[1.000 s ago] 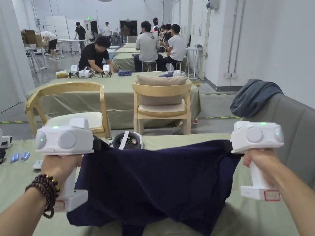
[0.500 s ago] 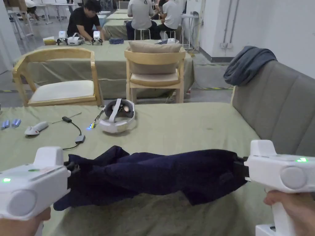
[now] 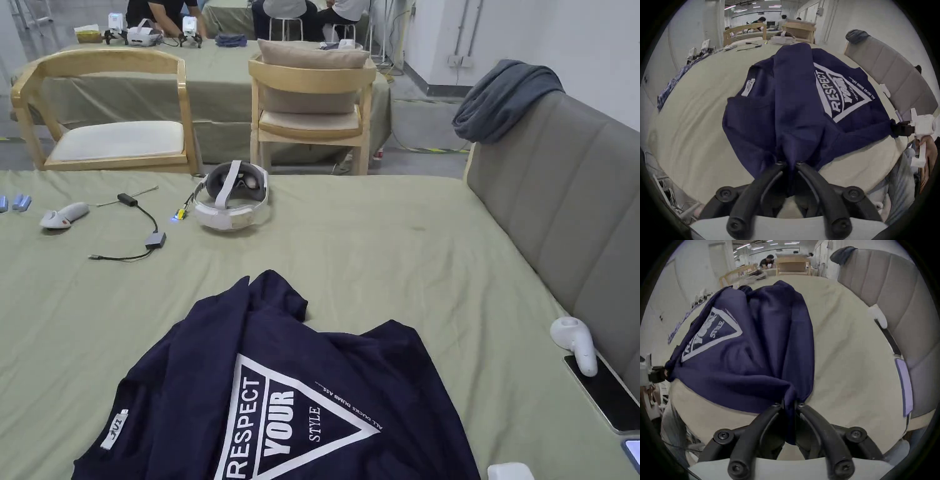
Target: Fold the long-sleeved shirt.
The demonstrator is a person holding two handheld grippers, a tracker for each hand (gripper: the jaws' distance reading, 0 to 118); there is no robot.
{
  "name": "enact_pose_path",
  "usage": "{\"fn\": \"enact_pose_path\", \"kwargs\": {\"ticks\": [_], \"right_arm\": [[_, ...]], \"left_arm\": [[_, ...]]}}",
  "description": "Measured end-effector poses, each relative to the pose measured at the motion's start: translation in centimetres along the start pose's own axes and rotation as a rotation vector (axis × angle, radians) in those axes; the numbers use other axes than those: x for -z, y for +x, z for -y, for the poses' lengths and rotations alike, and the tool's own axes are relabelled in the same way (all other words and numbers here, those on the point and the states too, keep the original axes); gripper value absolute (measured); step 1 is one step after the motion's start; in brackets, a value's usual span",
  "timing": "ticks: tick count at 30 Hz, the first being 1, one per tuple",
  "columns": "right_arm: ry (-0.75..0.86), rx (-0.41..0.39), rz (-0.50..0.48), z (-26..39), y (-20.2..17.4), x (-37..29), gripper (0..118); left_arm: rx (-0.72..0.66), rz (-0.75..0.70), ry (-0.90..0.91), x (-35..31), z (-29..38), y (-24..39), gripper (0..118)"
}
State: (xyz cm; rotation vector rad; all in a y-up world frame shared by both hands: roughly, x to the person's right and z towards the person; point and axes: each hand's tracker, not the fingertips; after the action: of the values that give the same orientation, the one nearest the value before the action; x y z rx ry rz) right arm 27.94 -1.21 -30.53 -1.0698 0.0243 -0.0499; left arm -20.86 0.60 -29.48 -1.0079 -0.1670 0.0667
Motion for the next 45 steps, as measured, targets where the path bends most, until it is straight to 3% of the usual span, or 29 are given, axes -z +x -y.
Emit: {"fn": "enact_pose_path", "kwargs": {"ticks": [1,2,3,4,5,6,7,8,9,10,11,12,13,18,19,20,21,22,25,29,32,34,36,37,41,43,44,45], "right_arm": [[-0.009,-0.006,-0.014,-0.6,0.2,-0.4,11],[-0.002,-0.023,-0.011,-1.0,0.3,-1.1,17],[0.03,-0.052,0.012,-1.3,-0.3,-2.5,37],[0.051,-0.061,0.023,-1.7,-0.2,-3.6,81],[0.069,-0.069,0.02,-2.0,-0.1,-4.7,110],[0.104,-0.074,-0.015,-2.1,0.3,-5.3,118],[0.127,-0.065,-0.044,-2.4,0.5,-5.9,118],[0.141,-0.043,-0.052,-2.8,0.6,-6.4,118],[0.153,-0.03,-0.055,-3.1,0.7,-6.8,115],[0.173,-0.019,-0.064,-3.6,0.6,-7.3,95],[0.188,-0.011,-0.06,-3.9,0.5,-7.7,58],[0.191,-0.008,-0.051,-4.1,0.3,-7.6,9],[0.222,0.014,-0.045,-4.1,0.0,-7.6,1],[0.172,0.004,-0.108,-4.1,-0.5,-6.9,1],[0.163,-0.004,-0.115,-4.1,-0.7,-6.6,1],[0.151,-0.015,-0.117,-4.0,-0.9,-6.5,1],[0.141,-0.022,-0.117,-3.9,-1.1,-6.4,1],[0.134,-0.028,-0.114,-3.7,-1.3,-6.3,1],[0.115,-0.023,-0.116,-3.5,-0.9,-5.5,1],[0.103,0.016,-0.114,-3.6,-1.2,-6.8,1],[0.091,0.026,-0.089,-3.2,-0.4,-7.1,1],[0.078,0.025,-0.074,-3.2,-0.2,-7.4,1],[0.067,0.022,-0.06,-3.4,-0.2,-7.5,1],[0.061,0.024,-0.052,-3.5,-0.1,-7.4,1],[0.042,0.021,-0.048,-4.8,0.4,-5.7,1],[0.042,-0.001,-0.049,-6.7,-0.3,-4.8,1],[0.049,-0.013,-0.053,-8.0,-0.5,-4.3,1],[0.056,-0.022,-0.056,-9.5,-0.6,-3.8,1]], "left_arm": [[0.008,0.0,0.004,-0.4,-0.4,0.1,30],[0.02,0.01,0.018,-0.9,-0.8,0.0,44],[0.009,0.034,0.038,-1.5,-1.3,-0.2,75],[-0.011,0.062,0.056,-2.4,-1.8,-0.2,107],[-0.023,0.096,0.099,-7.3,-1.1,0.4,109],[-0.047,0.118,0.134,-9.2,-1.1,0.3,105],[-0.07,0.108,0.149,-11.6,-1.1,0.3,103],[-0.087,0.092,0.167,-7.4,-4.1,0.3,103],[-0.094,0.088,0.182,-7.8,-4.7,0.3,99],[-0.088,0.082,0.208,-8.5,-5.2,0.4,75],[-0.074,0.07,0.217,-8.8,-5.8,0.7,33],[-0.06,0.038,0.23,-8.7,-6.4,0.3,6],[-0.043,-0.009,0.251,-8.4,-7.4,0.1,3],[-0.071,-0.024,0.284,-5.9,-12.6,-2.9,4],[-0.065,-0.024,0.297,-4.9,-14.4,-3.5,19],[-0.049,-0.045,0.313,-4.0,-16.2,-3.5,49],[-0.046,-0.059,0.302,-2.7,-17.8,-3.7,87],[-0.041,-0.08,0.265,-0.6,-19.5,-4.1,111],[-0.022,-0.165,0.248,3.9,-23.1,-4.1,92],[0.013,-0.272,0.089,11.7,-25.9,-4.6,93],[-0.042,-0.154,0.046,15.2,-26.6,-5.4,93],[-0.084,-0.161,-0.009,17.0,-26.1,-5.3,93],[-0.031,-0.204,-0.108,19.6,-25.6,-5.3,90],[0.03,-0.233,0.012,19.2,-25.7,-5.0,92],[-0.015,-0.211,0.053,17.2,-24.0,-4.4,85],[-0.001,-0.212,0.053,16.4,-23.6,-3.4,72],[0.029,-0.198,0.029,16.4,-24.3,-3.1,57],[0.081,-0.179,0.02,16.0,-24.4,-2.3,33]]}}
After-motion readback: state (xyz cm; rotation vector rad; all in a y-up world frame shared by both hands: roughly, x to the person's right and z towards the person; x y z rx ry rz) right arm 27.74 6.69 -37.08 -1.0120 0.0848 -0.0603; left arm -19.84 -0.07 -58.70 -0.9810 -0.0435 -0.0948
